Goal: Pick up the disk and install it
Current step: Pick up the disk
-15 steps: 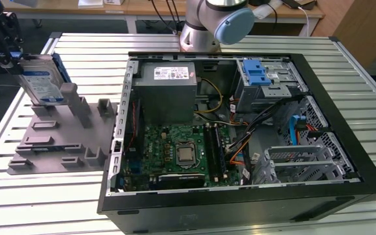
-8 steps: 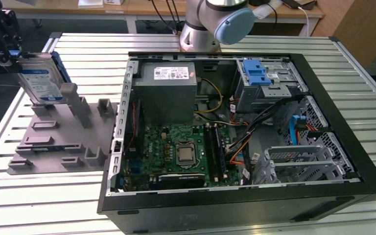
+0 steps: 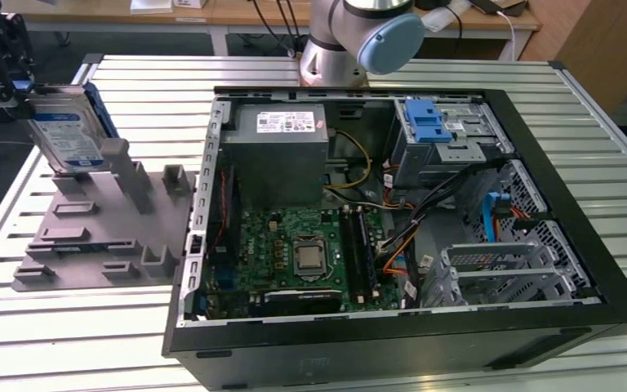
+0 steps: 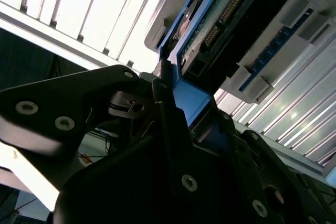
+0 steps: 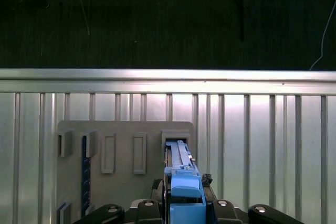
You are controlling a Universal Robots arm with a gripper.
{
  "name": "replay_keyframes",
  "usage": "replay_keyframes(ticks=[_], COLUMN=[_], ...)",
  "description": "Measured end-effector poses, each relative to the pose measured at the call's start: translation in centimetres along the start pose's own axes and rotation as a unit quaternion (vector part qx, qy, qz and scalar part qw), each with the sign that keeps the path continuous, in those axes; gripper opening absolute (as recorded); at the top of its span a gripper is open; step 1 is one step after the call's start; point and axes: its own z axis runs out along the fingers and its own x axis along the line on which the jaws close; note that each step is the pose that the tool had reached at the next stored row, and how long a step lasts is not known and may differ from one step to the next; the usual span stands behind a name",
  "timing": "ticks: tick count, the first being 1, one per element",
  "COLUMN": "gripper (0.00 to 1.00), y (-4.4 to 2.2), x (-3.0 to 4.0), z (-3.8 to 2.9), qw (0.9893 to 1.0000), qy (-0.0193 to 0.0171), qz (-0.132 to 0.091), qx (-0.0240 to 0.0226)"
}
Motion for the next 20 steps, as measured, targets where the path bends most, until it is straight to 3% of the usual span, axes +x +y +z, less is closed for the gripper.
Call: replay_keyframes(ticks=[20], gripper=[0.36], y=[0.01], x=[0.0], z=[-1.25], qw=[1.0], qy=[0.0002], qz=[0.0], qx=[0.0001])
